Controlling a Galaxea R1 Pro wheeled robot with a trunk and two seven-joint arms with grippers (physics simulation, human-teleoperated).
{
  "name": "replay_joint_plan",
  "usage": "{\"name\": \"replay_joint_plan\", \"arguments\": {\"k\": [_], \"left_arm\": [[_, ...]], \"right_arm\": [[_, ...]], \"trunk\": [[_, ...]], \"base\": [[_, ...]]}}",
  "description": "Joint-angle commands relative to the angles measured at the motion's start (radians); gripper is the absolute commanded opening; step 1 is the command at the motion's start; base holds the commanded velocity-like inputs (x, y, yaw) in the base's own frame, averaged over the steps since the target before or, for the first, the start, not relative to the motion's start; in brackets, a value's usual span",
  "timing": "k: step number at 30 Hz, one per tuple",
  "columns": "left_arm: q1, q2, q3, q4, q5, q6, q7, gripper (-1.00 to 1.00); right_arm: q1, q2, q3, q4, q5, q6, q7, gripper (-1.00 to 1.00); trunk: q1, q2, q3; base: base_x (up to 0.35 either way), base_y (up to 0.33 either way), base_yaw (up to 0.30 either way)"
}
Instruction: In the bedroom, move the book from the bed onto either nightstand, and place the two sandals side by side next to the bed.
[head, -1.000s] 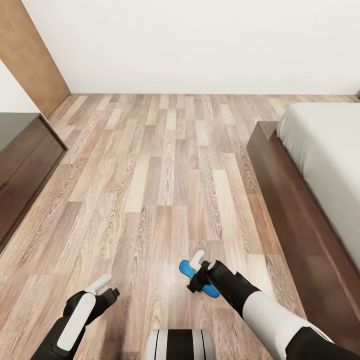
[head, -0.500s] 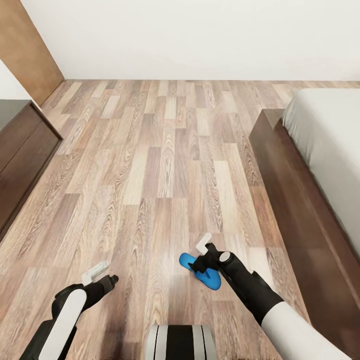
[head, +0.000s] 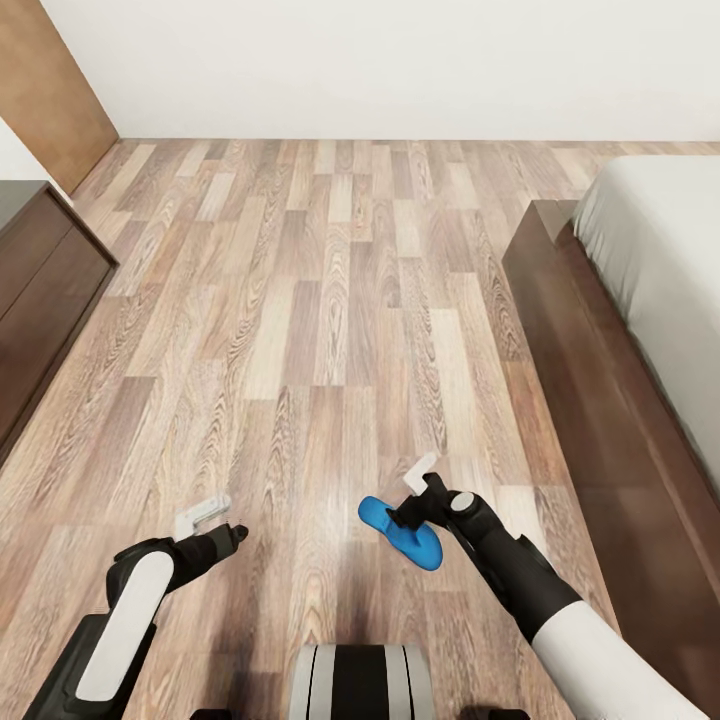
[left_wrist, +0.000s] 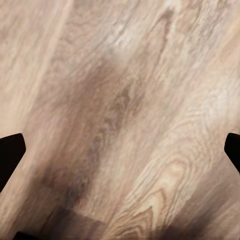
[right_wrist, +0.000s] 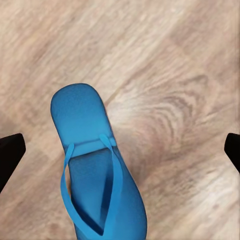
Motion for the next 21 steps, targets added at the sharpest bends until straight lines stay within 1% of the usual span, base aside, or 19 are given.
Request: {"name": "replay_joint_plan", "arguments": {"k": [1,21], "left_arm": [[0.005,0.001,-0.002,-0.001,0.009,0.001,0.01,1.0],[0.011,0.001,-0.002,-0.001,0.009,0.001,0.01,1.0]], "right_arm": [[-0.001,-0.001,0.001,-0.002,0.011,0.004,0.006,1.0],[-0.001,-0.001,0.001,-0.002,0.011,0.004,0.006,1.0]], "trunk": [[0.0,0.0,-0.001],[0.0,0.0,-0.001]], "base": [[0.0,0.0,0.0],[0.0,0.0,0.0]]}}
